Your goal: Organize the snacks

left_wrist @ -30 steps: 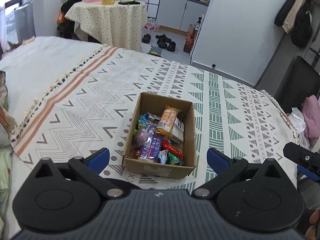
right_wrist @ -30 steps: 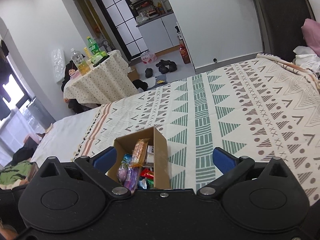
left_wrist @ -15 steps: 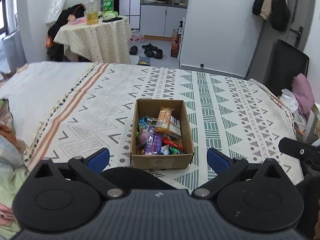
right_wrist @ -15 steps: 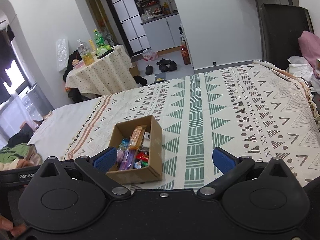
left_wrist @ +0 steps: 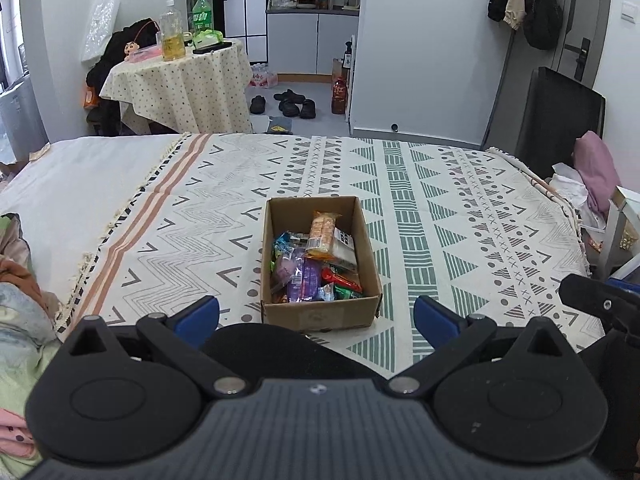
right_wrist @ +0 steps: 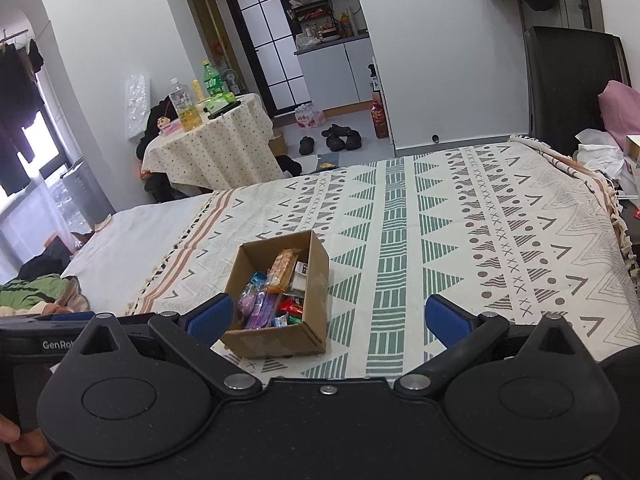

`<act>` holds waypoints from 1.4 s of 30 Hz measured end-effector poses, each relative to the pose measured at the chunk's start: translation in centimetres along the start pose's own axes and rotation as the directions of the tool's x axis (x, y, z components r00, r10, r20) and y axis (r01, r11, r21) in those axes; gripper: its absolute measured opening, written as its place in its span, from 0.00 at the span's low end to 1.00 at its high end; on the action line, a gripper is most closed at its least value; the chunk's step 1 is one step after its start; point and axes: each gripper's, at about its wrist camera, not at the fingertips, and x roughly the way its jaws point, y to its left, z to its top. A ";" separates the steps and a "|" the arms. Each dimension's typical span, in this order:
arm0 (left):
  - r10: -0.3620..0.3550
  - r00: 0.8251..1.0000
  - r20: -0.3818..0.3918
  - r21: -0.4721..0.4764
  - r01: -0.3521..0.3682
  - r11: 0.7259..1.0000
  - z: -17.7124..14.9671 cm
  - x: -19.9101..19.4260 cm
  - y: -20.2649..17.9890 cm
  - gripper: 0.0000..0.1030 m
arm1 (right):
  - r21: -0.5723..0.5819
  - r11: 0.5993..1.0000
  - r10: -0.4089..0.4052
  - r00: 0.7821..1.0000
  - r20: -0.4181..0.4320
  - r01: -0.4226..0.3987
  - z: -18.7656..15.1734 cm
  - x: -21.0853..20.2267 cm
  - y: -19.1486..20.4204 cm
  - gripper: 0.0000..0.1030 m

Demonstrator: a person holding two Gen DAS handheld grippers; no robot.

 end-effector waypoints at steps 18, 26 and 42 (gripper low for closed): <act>-0.014 1.000 0.005 0.014 0.014 1.000 -0.1 -0.4 -0.5 1.00 | -0.007 1.000 -0.003 1.000 -0.001 0.003 -0.6 -0.8 -0.3 1.00; -0.015 1.000 0.003 0.012 0.015 1.000 -0.1 -0.4 -0.5 1.00 | -0.005 1.000 -0.005 1.000 0.002 0.005 -0.4 -0.9 -0.3 1.00; -0.018 1.000 0.000 0.010 0.018 1.000 0.0 -0.4 -0.7 1.00 | -0.002 1.000 -0.012 1.000 0.004 0.012 -0.4 -0.9 -0.5 1.00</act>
